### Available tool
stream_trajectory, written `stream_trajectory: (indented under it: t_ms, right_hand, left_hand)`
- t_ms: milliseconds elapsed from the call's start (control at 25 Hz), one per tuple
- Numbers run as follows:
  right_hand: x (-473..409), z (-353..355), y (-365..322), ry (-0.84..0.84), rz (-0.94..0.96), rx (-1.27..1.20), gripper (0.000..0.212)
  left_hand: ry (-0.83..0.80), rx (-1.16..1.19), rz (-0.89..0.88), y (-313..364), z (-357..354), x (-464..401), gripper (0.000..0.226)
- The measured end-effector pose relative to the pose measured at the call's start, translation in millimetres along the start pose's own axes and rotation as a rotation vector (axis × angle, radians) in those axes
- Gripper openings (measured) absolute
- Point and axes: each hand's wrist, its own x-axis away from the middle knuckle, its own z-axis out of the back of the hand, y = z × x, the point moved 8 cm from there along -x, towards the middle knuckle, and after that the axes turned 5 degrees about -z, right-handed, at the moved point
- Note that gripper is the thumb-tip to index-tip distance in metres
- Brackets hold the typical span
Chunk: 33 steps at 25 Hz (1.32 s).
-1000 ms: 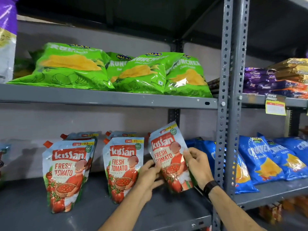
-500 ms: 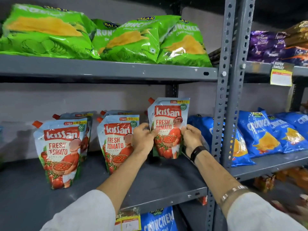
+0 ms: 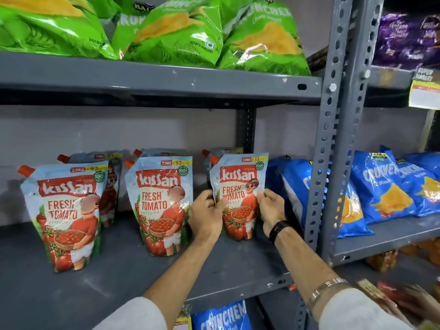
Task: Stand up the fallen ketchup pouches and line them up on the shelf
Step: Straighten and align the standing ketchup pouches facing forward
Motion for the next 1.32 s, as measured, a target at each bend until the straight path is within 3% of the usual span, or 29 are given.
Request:
stream_trajectory:
  t_ms: [120, 440, 560, 680, 720, 800, 880, 960, 1040, 1120, 1320]
  right_hand:
    - [-2.4, -4.1, 2.0, -0.017, 0.015, 0.011, 0.026]
    - [6.6, -3.1, 7.4, -0.066, -0.068, -0.086, 0.027]
    - [21.6, 4.5, 0.8, 0.027, -0.059, -0.095, 0.026]
    - [57.6, 13.1, -23.1, 0.224, 0.262, 0.029, 0.014]
    - [76.2, 5.6, -32.2, 0.201, 0.415, 0.025, 0.008]
    - [107.1, -27.6, -34.7, 0.046, 0.564, 0.086, 0.005]
    - [120.9, -67.4, -16.4, -0.171, 0.499, 0.23, 0.012]
    - [130.2, -103.3, 13.5, -0.414, 0.319, 0.402, 0.043]
    - [130.4, -119.3, 39.2, -0.522, 0.201, 0.539, 0.072]
    - [129.1, -127.2, 47.0, -0.541, 0.192, 0.6, 0.073]
    - [125.8, -140.0, 44.6, -0.495, 0.256, 0.647, 0.049]
  left_hand:
    - [-0.01, -0.019, -0.011, -1.4, -0.7, -2.3, 0.023]
    - [-0.125, 0.069, -0.024, 0.1, 0.3, 5.6, 0.04]
    - [-0.12, 0.042, -0.018, 3.8, 13.3, 17.9, 0.043]
    - [0.001, -0.078, -0.072, 14.2, 50.7, 33.6, 0.022]
    - [0.07, -0.113, -0.11, 18.3, 69.6, 36.5, 0.013]
    - [0.238, -0.22, -0.159, 21.9, 121.5, 41.4, 0.019]
    - [0.31, -0.316, -0.124, 12.5, 166.8, 40.4, 0.029]
    - [0.222, -0.346, 0.053, -12.6, 193.8, 33.7, 0.055]
    - [-0.021, -0.302, 0.242, -41.3, 190.4, 28.9, 0.093]
    - [-0.168, -0.314, 0.289, -53.6, 180.1, 25.3, 0.111]
    - [-0.158, -0.441, 0.228, -61.9, 171.0, 12.6, 0.083]
